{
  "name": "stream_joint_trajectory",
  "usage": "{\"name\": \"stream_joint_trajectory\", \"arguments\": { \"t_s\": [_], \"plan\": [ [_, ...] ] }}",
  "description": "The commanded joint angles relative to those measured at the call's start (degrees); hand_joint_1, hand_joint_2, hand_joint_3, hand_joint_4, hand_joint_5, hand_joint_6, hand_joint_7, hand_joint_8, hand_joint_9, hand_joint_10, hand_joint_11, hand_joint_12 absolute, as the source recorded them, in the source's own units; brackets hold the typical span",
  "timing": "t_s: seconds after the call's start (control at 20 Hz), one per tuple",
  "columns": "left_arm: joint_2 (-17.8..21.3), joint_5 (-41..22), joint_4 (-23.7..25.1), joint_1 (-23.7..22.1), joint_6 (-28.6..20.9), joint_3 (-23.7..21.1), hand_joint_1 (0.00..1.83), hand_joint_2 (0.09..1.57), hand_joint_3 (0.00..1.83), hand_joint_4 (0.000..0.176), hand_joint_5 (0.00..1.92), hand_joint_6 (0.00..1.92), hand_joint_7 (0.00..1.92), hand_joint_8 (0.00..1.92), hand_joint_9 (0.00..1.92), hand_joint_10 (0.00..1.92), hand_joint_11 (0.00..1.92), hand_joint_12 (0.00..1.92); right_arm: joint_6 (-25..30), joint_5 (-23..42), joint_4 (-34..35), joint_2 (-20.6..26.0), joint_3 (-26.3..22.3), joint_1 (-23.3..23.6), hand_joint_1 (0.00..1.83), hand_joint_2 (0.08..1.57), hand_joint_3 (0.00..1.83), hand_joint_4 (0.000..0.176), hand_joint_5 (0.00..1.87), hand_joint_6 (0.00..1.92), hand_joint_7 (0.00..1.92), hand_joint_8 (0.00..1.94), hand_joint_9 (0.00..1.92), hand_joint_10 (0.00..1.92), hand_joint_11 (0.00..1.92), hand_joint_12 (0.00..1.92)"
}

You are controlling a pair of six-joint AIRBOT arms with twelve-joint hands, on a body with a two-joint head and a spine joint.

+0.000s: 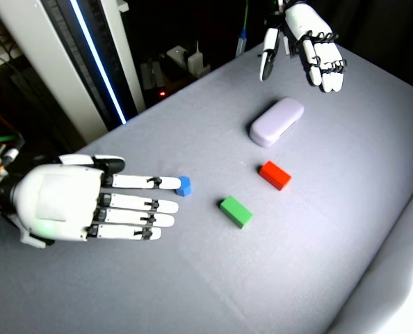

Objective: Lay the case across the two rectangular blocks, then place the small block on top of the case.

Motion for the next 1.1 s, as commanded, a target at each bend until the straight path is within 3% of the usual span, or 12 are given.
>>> {"name": "stream_joint_trajectory", "arguments": {
  "t_s": [0.0,0.05,0.2,0.25,0.3,0.35,0.4,0.45,0.65,0.75,0.9,1.05],
  "plan": [
    [0.13,-5.86,-0.01,-0.96,-0.14,0.30,0.72,0.87,0.01,0.075,0.22,0.00,0.21,0.00,0.13,0.02,0.00,0.44,0.38,6.62,1.52,0.08,0.29,0.80,0.68,1.29,0.00,0.000,0.40,0.01,0.38,0.01,0.37,0.02,0.16,0.63],
    [0.10,-5.62,0.07,-1.04,-0.14,0.37,0.73,0.85,0.00,0.095,0.20,0.00,0.21,0.00,0.12,0.01,0.00,0.44,0.38,6.56,1.41,0.07,0.30,0.80,0.67,1.29,0.00,0.000,0.41,0.01,0.38,0.00,0.37,0.01,0.16,0.63],
    [0.05,-3.62,0.92,-1.64,-0.02,0.85,0.69,0.85,0.00,0.087,0.23,0.00,0.24,0.00,0.16,0.01,0.00,0.67,0.38,6.17,1.05,-0.06,0.43,0.84,0.65,1.29,0.00,0.000,0.42,0.00,0.38,0.00,0.38,0.01,0.17,0.65],
    [-0.08,-1.59,1.29,-2.53,0.95,1.16,0.68,0.85,0.00,0.079,0.24,0.00,0.27,0.00,0.18,0.01,0.00,0.78,0.38,6.04,0.92,-0.08,0.45,0.88,0.61,1.29,0.00,0.000,0.40,0.00,0.38,0.00,0.38,0.01,0.17,0.64],
    [-0.39,2.14,1.44,-4.01,3.63,1.48,0.65,0.86,0.00,0.078,0.24,0.00,0.29,0.00,0.20,0.01,0.00,0.76,0.38,5.95,0.83,-0.08,0.46,0.91,0.62,1.29,0.00,0.000,0.40,0.00,0.37,0.00,0.38,0.00,0.16,0.65],
    [-0.72,4.65,1.44,-5.06,5.79,1.75,0.72,0.82,0.00,0.106,0.22,0.00,0.31,0.01,0.23,0.01,0.00,0.72,0.38,5.93,0.80,-0.08,0.46,0.91,0.65,1.29,0.00,0.000,0.41,0.00,0.37,0.00,0.38,0.00,0.15,0.65],
    [-1.36,7.73,1.46,-6.48,7.77,2.34,0.77,0.81,0.00,0.116,0.20,0.00,0.31,0.00,0.23,0.00,0.00,0.65,0.38,5.93,0.74,-0.08,0.47,0.91,0.66,1.28,0.00,0.000,0.41,0.00,0.38,0.00,0.38,0.00,0.15,0.64],
    [-1.99,10.38,1.55,-7.41,8.92,3.00,0.73,0.81,0.00,0.103,0.21,0.00,0.33,0.00,0.25,0.01,0.00,0.66,0.38,5.93,0.66,-0.08,0.48,0.91,0.63,1.29,0.00,0.000,0.40,0.00,0.37,0.00,0.37,0.00,0.15,0.64],
    [-4.56,18.28,1.78,-9.47,11.52,5.82,0.72,0.82,0.01,0.139,0.19,0.00,0.33,0.00,0.29,0.01,0.00,0.68,0.50,5.93,0.49,-0.08,0.57,0.91,0.70,1.28,0.00,0.000,0.40,0.00,0.37,0.00,0.37,0.00,0.14,0.66],
    [-5.52,20.64,1.80,-9.88,12.12,6.82,0.72,0.81,0.00,0.108,0.24,0.00,0.36,0.00,0.36,0.01,0.00,0.81,0.50,5.79,0.41,-0.09,0.57,0.91,0.65,1.29,0.00,0.000,0.40,0.00,0.38,0.00,0.38,0.00,0.15,0.66],
    [-6.84,23.85,-0.35,-10.63,17.14,7.42,0.74,0.83,0.00,0.113,0.25,0.00,0.42,0.01,0.44,0.02,0.03,0.86,0.50,5.57,0.38,-0.13,0.57,0.90,0.67,1.29,0.00,0.000,0.41,0.00,0.38,0.00,0.38,0.01,0.15,0.67],
    [-7.64,25.31,-2.00,-11.04,19.73,7.91,0.76,0.84,0.00,0.075,0.31,0.00,0.51,0.00,0.56,0.02,0.10,0.97,0.60,5.56,0.38,-0.15,0.57,0.90,0.66,1.29,0.00,0.000,0.41,0.00,0.38,0.00,0.38,0.00,0.14,0.68]
  ]
}}
